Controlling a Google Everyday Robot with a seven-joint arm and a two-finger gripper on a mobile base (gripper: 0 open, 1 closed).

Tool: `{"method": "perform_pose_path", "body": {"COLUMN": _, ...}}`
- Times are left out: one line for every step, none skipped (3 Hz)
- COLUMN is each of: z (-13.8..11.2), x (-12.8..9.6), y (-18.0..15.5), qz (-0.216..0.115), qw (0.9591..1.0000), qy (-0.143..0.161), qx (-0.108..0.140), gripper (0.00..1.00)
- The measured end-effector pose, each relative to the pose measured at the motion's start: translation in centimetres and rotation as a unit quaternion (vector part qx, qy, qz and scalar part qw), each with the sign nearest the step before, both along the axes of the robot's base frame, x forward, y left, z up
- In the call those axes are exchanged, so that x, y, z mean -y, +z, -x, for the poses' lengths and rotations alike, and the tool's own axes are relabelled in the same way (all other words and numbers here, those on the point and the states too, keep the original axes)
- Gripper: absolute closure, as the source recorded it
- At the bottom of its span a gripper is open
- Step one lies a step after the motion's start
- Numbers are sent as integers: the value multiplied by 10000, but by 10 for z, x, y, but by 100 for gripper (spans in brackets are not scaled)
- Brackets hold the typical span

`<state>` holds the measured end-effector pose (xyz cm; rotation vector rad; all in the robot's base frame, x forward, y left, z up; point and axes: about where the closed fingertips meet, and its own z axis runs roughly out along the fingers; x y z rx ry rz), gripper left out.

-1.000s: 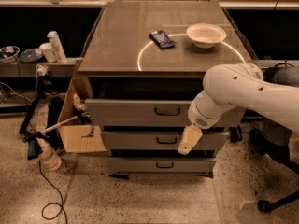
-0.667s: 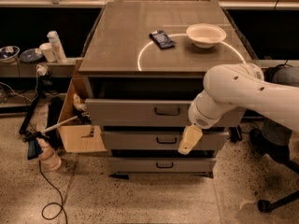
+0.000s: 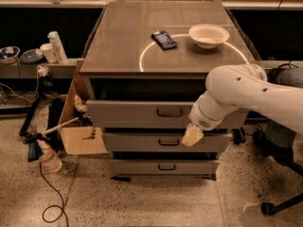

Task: Close top drawer

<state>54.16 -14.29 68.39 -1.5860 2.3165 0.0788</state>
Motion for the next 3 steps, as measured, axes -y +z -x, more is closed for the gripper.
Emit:
{"method": "perform_pose_path", "body": {"z": 0, "x": 0, "y": 0, "qz": 0, "qw": 10000, "qy": 0, "qx": 0, "gripper": 61}}
{"method": "perform_pose_path", "body": {"z": 0, "x": 0, "y": 0, "qz": 0, "qw": 10000, "qy": 0, "qx": 0, "gripper": 84}}
{"method": "perform_pose_path", "body": {"z": 0, "x": 0, "y": 0, "qz": 0, "qw": 10000, "qy": 1, "qx": -1, "gripper": 100}}
